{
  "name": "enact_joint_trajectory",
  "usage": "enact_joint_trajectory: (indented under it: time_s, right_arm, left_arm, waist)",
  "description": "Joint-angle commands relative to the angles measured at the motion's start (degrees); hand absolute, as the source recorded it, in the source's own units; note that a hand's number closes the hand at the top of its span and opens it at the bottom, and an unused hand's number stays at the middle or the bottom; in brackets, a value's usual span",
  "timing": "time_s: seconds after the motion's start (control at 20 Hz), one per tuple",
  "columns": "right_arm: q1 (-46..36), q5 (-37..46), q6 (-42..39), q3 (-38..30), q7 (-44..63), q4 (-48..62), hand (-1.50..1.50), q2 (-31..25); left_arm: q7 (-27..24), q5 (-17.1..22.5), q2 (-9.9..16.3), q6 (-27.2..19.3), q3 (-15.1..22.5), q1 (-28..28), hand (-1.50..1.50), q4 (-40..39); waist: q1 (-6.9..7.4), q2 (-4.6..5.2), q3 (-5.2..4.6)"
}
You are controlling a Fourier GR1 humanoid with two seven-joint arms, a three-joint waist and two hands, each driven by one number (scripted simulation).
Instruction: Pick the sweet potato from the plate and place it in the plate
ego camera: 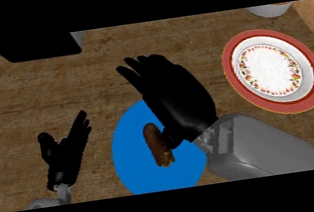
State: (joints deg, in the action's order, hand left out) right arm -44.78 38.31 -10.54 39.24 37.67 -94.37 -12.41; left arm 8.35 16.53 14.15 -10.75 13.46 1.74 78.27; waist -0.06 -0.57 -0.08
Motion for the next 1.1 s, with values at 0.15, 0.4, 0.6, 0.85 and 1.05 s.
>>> enact_joint_trajectory:
  time_s: [0.15,0.4,0.6,0.85,1.05]
  right_arm:
    - [-2.4,1.7,-15.4,6.6,15.6,1.1,-1.50,7.9]
    - [0.3,5.0,-14.2,11.4,20.0,5.0,-1.50,12.2]
    - [0.4,6.1,-11.1,13.9,20.3,9.6,-1.50,12.3]
    - [3.5,6.0,-11.9,16.5,25.4,8.7,-1.50,12.4]
    - [5.1,3.4,-15.8,15.2,25.9,6.1,-1.50,12.4]
  left_arm:
    - [0.8,-0.2,0.3,0.9,0.0,-1.7,0.00,1.2]
    - [2.7,-0.8,0.6,1.4,-0.6,-0.7,0.00,2.5]
    - [3.9,-1.2,0.3,0.6,-1.3,-1.1,0.00,4.0]
    - [0.1,-2.7,-1.7,1.0,-1.1,-1.3,0.00,1.8]
    - [3.0,-3.1,-1.4,1.1,-1.9,-0.6,0.00,2.5]
  waist:
    - [0.31,0.32,0.02]
    - [0.45,0.49,0.07]
    - [0.71,0.56,0.06]
    - [0.58,0.49,0.06]
    - [0.28,0.46,0.07]
